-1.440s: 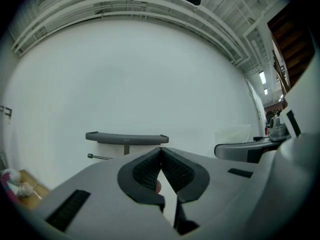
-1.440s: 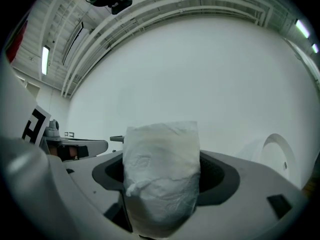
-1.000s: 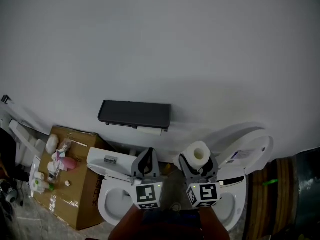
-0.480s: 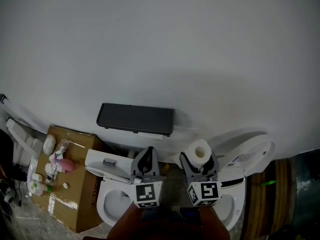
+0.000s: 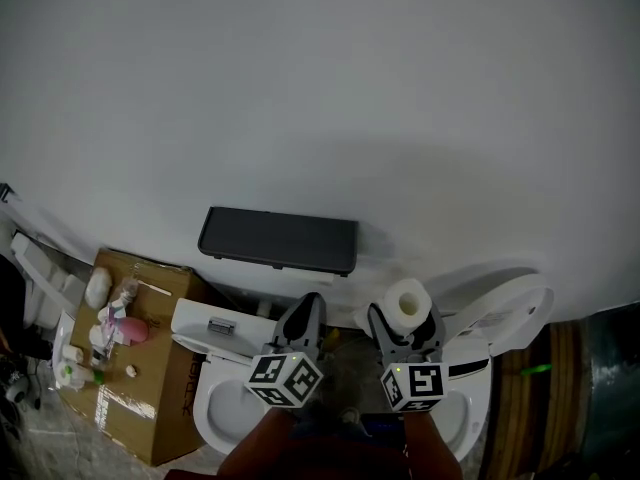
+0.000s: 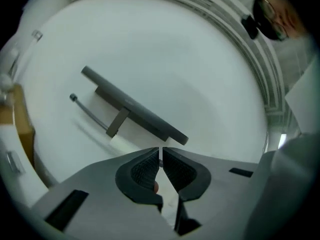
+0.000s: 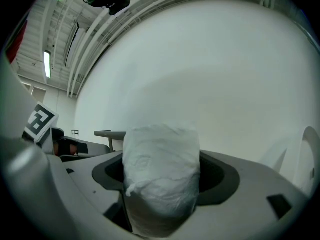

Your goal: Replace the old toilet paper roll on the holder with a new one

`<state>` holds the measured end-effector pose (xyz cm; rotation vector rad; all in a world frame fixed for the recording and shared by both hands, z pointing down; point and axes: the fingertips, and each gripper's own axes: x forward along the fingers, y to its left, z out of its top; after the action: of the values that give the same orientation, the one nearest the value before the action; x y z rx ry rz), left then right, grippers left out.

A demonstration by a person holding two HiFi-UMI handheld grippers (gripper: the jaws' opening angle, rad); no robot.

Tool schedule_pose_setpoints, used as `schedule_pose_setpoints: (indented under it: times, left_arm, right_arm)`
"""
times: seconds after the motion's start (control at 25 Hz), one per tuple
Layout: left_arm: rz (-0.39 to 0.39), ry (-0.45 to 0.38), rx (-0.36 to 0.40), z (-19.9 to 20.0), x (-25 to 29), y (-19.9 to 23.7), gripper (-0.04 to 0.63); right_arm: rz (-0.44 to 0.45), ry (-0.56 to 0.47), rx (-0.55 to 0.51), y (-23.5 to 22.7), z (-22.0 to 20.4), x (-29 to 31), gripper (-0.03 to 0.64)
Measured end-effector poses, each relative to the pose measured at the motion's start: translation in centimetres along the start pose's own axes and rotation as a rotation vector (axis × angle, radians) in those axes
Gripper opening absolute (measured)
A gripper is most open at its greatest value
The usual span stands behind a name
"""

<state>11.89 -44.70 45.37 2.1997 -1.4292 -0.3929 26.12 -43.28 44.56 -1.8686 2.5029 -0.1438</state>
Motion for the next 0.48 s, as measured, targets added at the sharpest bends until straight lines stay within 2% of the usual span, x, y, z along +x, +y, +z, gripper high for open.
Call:
schedule_pose_setpoints:
  times: [0.16, 0.28, 0.36, 0.4, 0.48]
  left_arm:
    - [-0.019, -0.002, -0.389, -1.2, 0.7, 2.3, 0.080]
    - [-0.036, -0.026, -0.625, -1.7, 1.1, 3.7, 0.141]
    - [-0.060, -0.064, -0.735, -1.5, 1.4, 4.3, 0.184]
    - [-0.064, -0.078, -0.762, -1.4, 1.5, 4.6, 0.222]
    - [-0.083, -0.105, -0.802, -1.0, 2.1, 5.1, 0.256]
  right_arm:
    - [-0.010, 0.002, -0.002, -0.4, -0.1, 0.2, 0.373]
    - [-0.017, 0.003, -0.005, -0.5, 0.0, 0.4, 0.374]
    - [-0.023, 0.003, -0.008, -0.7, 0.1, 0.3, 0.373]
    - [-0.025, 0.003, -0.011, -0.7, 0.1, 0.3, 0.373]
    - [-0.030, 0.003, -0.015, -0.8, 0.1, 0.3, 0.374]
